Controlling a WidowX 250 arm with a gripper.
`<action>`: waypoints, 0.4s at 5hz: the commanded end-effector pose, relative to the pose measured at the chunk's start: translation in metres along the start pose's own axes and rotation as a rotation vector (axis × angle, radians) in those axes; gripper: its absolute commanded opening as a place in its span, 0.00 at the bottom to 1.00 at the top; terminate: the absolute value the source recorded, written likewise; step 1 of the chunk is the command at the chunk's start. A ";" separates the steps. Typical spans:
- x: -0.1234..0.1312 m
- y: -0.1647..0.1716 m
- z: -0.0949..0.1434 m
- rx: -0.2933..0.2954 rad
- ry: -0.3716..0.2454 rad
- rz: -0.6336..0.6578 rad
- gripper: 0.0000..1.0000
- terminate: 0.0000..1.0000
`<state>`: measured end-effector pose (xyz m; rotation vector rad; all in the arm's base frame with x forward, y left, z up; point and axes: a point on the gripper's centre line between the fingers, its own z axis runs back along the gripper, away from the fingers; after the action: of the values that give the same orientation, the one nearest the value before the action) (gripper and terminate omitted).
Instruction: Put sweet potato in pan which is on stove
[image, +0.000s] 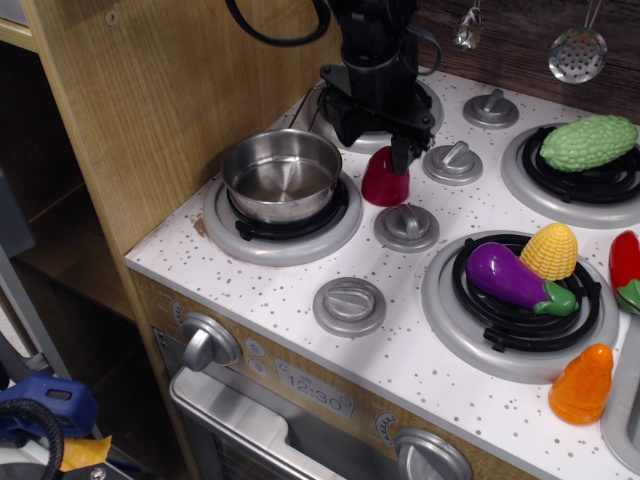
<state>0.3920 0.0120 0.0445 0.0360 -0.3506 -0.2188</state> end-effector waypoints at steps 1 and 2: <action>0.022 0.007 -0.007 -0.028 -0.089 -0.020 1.00 0.00; 0.018 0.008 -0.020 -0.046 -0.092 0.009 1.00 0.00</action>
<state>0.4124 0.0103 0.0106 -0.0520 -0.4107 -0.2200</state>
